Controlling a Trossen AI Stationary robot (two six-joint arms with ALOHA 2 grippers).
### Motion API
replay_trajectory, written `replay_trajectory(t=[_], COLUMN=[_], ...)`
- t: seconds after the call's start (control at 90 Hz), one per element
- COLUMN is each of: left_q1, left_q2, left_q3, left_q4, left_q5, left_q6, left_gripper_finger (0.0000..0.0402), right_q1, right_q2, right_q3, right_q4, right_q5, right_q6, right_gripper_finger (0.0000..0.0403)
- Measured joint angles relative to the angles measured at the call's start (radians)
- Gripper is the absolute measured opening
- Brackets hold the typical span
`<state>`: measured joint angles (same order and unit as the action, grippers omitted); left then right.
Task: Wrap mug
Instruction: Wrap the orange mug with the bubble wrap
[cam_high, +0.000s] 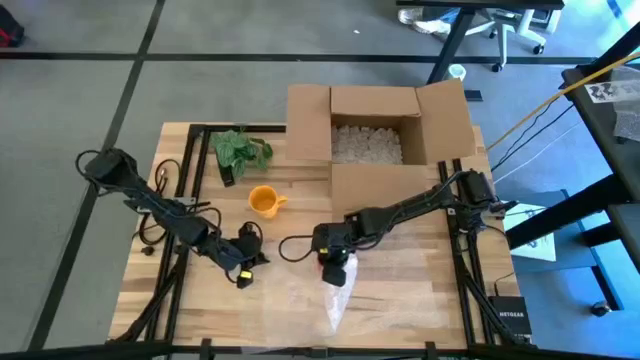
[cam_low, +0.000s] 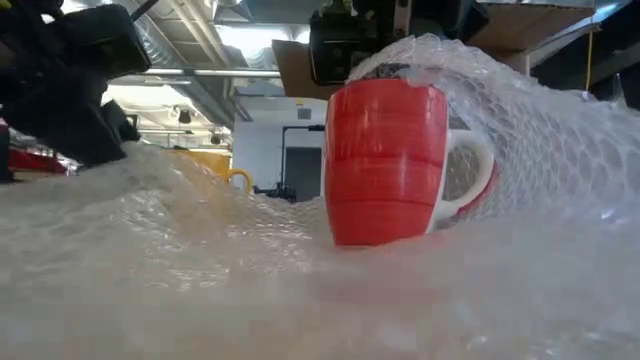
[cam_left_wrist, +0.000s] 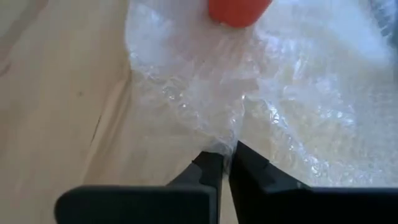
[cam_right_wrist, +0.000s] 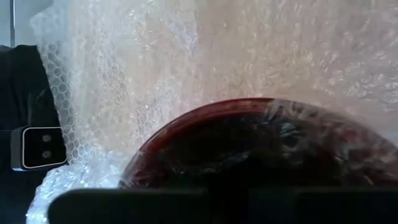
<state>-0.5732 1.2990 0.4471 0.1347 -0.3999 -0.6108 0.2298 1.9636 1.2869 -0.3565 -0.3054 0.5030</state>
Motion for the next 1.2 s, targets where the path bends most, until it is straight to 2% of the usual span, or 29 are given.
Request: replay_trajectory(t=[0.333,0.633,0.878,1.2], left_q1=[0.003,0.049,0.099,0.15], left_q2=[-0.001,-0.001,-0.001,-0.001], left_q3=[0.088,0.178,0.206,0.208], left_q4=[0.038,0.034,0.039,0.156], left_q5=[-0.005,-0.002,0.053,0.151], left_q6=[0.178,0.353,0.417,0.51], left_gripper_finger=[0.0,0.0,0.0,0.0], right_q1=[0.0,0.0,0.0,-0.001], right_q2=[0.0,0.0,0.0,0.002], right_q3=[0.0,0.0,0.0,0.0], right_q4=[0.001,0.011,0.017,0.062], right_q5=[0.001,0.008,0.008,0.007], right_q6=[-0.002,-0.002,-0.003,-0.005], right_gripper_finger=[0.0,0.0,0.0,0.0])
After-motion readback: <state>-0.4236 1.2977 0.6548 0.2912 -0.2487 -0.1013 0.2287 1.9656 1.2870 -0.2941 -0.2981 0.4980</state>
